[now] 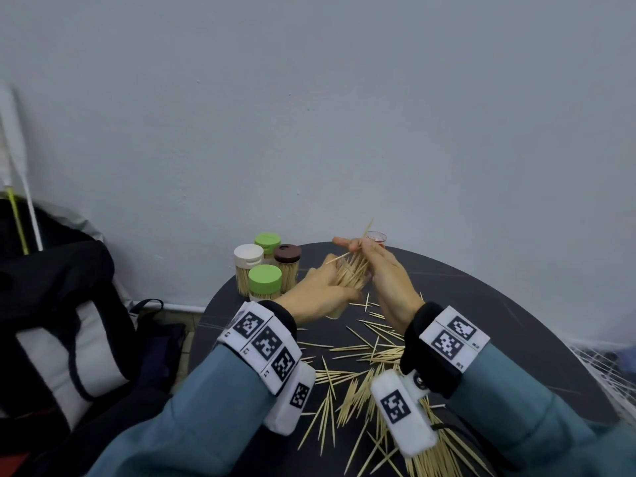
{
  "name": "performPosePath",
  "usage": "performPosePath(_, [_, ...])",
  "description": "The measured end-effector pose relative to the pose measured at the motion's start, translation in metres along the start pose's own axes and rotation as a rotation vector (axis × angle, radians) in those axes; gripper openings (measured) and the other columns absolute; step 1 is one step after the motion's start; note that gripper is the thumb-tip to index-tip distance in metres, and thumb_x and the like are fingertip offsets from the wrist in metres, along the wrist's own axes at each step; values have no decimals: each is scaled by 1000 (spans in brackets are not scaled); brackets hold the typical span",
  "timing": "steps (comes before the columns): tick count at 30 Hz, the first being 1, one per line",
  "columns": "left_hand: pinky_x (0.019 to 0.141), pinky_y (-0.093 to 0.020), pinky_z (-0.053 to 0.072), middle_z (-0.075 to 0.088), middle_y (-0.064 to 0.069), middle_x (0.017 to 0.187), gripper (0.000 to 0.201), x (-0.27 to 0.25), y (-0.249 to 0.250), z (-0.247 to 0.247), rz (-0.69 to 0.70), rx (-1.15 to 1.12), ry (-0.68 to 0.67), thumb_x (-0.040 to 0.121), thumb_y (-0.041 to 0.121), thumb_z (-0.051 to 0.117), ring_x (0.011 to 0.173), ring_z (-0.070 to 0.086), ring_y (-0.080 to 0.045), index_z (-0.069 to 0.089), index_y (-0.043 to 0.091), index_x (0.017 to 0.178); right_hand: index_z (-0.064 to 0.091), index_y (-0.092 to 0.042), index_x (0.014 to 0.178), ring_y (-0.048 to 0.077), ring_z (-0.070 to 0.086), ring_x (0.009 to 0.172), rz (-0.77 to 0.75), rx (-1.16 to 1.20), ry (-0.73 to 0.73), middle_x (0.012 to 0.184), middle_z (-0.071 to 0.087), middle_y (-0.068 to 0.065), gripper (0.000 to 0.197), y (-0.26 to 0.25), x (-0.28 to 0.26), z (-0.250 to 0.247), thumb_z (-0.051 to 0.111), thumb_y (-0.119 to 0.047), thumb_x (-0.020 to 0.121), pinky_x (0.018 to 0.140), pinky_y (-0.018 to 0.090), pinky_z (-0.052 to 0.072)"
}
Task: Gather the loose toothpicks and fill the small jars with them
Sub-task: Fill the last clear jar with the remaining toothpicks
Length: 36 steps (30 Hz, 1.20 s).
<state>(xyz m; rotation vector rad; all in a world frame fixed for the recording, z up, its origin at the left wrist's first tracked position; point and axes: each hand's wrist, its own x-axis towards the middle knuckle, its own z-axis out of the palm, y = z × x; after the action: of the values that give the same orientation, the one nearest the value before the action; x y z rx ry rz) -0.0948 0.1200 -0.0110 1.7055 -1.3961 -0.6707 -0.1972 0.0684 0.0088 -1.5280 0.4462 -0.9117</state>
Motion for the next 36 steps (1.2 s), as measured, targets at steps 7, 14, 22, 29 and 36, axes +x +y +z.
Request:
performPosePath(7, [100,-46,39,53,-8,106,50,-2,-1,-4,-44,-18,-11,58,45,62,111,49,-29,38,25,97,43,-16,78,13,60,109,-80,31,89,108,69,9,32,1,4,-10,24,-23,103,109,41,34])
performPosePath(14, [100,-45,42,57,-7,115,69,-2,0,-1,-5,-68,-36,59,39,62,111,54,-22,39,16,121,37,-6,104,1,66,85,-29,48,-52,110,65,10,17,4,-3,-11,23,-15,103,74,10,48])
performPosePath(22, [95,-42,42,52,0,96,53,1,0,3,-1,-64,-35,62,36,63,96,50,-19,40,16,106,48,-14,82,11,58,112,6,-68,16,118,65,0,32,7,-1,-16,26,-26,102,88,11,40])
performPosePath(29, [88,-35,42,50,5,90,34,5,0,5,17,-50,-20,86,17,64,93,50,-16,40,15,109,45,-24,136,0,34,120,128,-292,-72,130,43,-12,42,2,-9,-23,22,-33,102,95,10,25])
performPosePath(36, [87,-36,41,49,5,89,36,3,1,8,31,-56,-34,83,15,67,92,47,-16,40,16,108,41,-23,138,6,33,128,249,-333,-73,144,39,-2,39,3,-10,-35,29,-26,102,97,24,22])
